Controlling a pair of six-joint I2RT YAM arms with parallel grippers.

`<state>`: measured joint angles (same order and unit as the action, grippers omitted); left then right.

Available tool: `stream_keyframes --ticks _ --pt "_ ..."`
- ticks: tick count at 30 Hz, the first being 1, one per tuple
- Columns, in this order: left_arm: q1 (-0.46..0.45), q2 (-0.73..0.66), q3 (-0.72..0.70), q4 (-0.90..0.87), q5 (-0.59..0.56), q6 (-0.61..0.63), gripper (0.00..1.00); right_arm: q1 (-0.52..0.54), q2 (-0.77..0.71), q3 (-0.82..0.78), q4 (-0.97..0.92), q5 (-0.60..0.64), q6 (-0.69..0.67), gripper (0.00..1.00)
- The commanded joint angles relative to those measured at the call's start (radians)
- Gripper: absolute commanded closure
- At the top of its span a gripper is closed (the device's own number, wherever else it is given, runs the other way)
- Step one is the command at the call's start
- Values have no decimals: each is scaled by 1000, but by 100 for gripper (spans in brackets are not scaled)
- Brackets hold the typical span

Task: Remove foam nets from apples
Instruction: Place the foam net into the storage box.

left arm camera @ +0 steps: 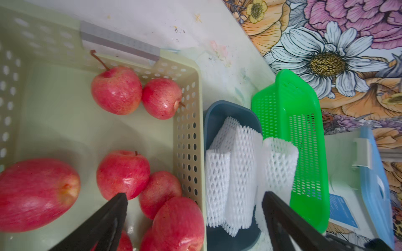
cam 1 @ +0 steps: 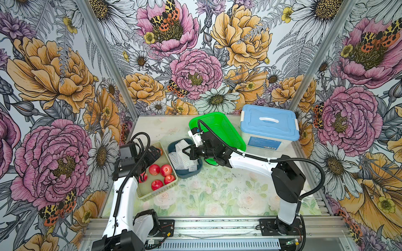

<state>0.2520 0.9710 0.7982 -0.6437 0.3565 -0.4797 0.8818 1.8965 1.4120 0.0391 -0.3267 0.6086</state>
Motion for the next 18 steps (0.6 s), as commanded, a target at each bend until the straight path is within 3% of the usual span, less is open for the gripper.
stream_keyframes --ticks 1,12,18 --pt "7 -11 44 30 137 36 1 28 42 47 -67 88 -85 100" --pt "100 -46 71 -17 229 49 1 78 138 101 -80 214 -146 100" --pt "118 -67 68 -26 246 51 1 89 127 126 -89 226 -177 72"
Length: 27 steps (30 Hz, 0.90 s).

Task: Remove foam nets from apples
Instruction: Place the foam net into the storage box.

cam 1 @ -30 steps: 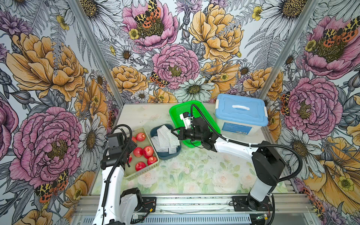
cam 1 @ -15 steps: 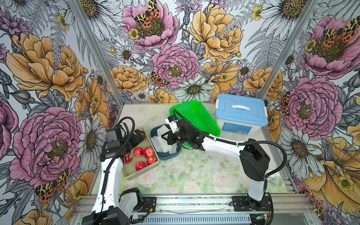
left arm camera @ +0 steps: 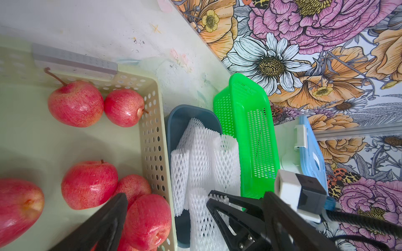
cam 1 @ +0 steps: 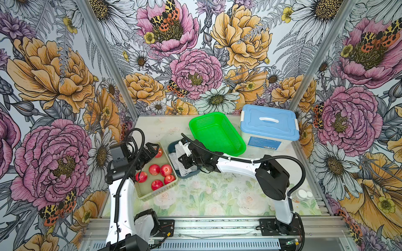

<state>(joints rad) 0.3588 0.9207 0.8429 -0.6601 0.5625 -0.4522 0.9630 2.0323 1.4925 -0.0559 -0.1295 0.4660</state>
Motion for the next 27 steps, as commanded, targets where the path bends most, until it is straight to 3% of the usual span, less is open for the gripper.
stream_keyframes --ticks 1,10,18,24,27 --pt "10 -19 24 -10 41 22 1 10 -14 47 3 34 -39 68" --pt "16 -22 24 -9 54 23 1 20 -73 45 -11 55 -66 48" --pt "16 -26 21 -10 59 23 1 22 -116 65 -17 66 -98 44" --pt "16 -16 25 -10 59 26 1 17 -92 116 -74 146 -153 20" --pt "17 -14 24 -9 75 27 1 13 -56 156 -113 155 -173 1"
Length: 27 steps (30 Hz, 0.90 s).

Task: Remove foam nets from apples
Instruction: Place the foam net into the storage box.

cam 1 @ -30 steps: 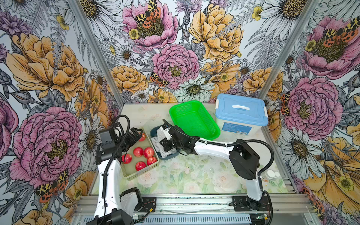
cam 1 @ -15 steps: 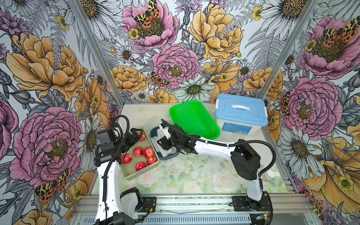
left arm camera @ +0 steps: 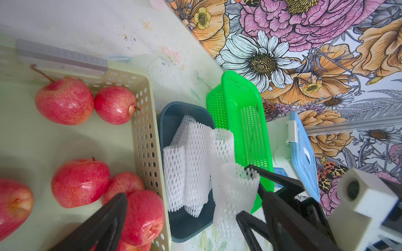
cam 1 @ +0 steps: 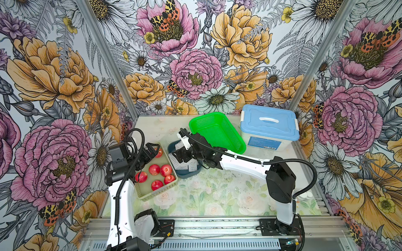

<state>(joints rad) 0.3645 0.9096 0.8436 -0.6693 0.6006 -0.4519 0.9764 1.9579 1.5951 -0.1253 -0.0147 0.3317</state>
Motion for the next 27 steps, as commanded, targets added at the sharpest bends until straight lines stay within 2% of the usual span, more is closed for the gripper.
stream_keyframes --ticks 1,6,11,14,17,22,27 --pt "11 -3 26 0 41 28 1 -2 24 60 -49 41 -39 0" --pt "11 -5 23 0 50 32 1 2 9 70 -45 -31 -50 0" --pt "11 6 25 13 91 35 1 -1 1 68 -33 -191 -34 0" --pt "-13 14 24 23 131 37 3 -6 -4 35 20 -230 1 0" --pt "-58 28 21 34 148 24 6 -30 -16 -36 156 -311 73 0" --pt "-130 32 -45 158 167 -68 26 -55 -36 -78 211 -355 109 0" --pt "-191 67 -84 241 150 -109 29 -78 -68 -143 308 -422 172 0"
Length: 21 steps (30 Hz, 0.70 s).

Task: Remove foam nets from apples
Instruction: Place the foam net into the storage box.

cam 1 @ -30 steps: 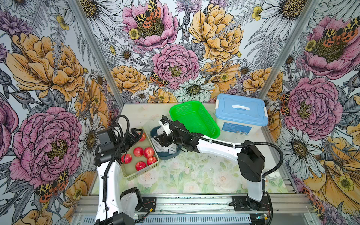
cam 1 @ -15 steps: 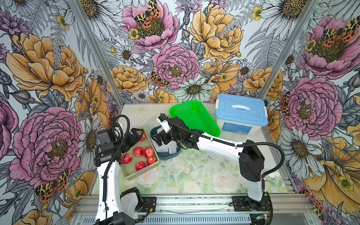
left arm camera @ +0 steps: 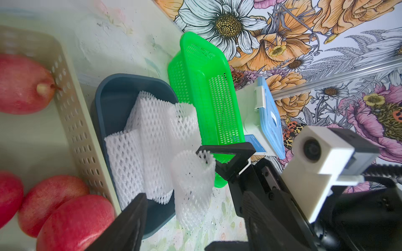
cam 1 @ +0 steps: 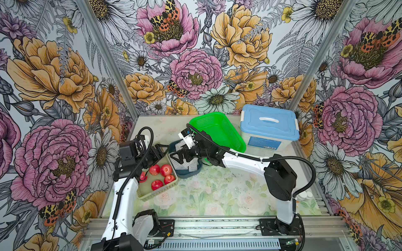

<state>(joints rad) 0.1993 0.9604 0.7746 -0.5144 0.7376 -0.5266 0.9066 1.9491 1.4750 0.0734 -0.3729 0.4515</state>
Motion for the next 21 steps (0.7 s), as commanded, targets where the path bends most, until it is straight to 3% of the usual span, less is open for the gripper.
stream_keyframes --ticks 1,7,15,18,21 --pt "-33 24 -15 91 8 -32 29 -12 -66 -37 128 -73 65 0" --pt "-89 72 -28 141 4 -47 33 -23 -88 -70 168 -83 85 0" --pt "-138 100 -57 238 -6 -93 57 -25 -93 -73 197 -101 110 0" --pt "-145 111 -62 243 5 -93 57 -30 -100 -76 197 -101 108 0" --pt "-149 120 -70 243 23 -99 48 -31 -109 -82 208 -101 110 0"
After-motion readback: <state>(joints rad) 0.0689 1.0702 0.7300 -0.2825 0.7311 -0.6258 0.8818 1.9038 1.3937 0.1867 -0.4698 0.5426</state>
